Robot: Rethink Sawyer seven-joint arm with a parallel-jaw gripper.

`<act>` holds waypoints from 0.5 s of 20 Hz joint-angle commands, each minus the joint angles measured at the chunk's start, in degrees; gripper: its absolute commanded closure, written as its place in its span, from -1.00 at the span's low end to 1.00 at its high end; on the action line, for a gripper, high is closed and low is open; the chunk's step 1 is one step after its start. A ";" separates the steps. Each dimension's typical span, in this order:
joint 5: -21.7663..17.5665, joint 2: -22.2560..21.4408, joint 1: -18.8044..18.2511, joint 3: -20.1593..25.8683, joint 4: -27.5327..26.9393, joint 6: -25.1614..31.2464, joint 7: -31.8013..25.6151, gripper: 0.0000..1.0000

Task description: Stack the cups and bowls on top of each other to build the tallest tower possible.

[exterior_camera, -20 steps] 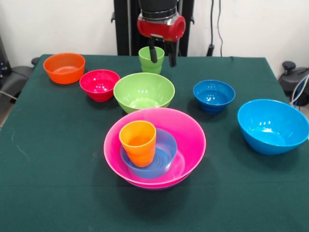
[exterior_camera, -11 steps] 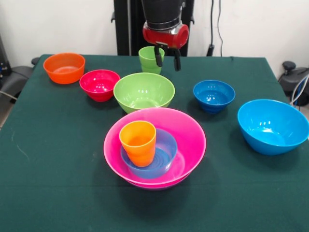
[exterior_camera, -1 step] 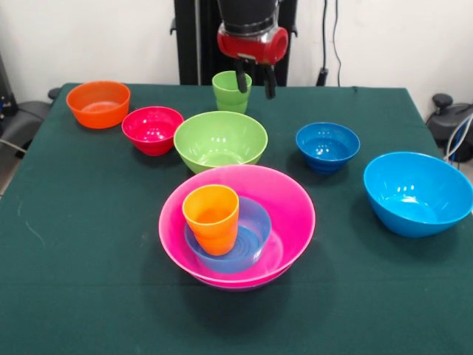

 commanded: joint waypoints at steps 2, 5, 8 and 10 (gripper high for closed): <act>-1.52 -9.47 -2.23 2.07 5.82 12.64 -3.97 -1.00; -1.20 -11.90 -2.89 2.29 7.25 14.48 -4.32 -1.00; -0.96 -13.75 -3.56 3.00 9.03 15.20 -3.95 -1.00; -1.26 -13.84 -3.91 3.23 9.50 14.94 -3.85 -1.00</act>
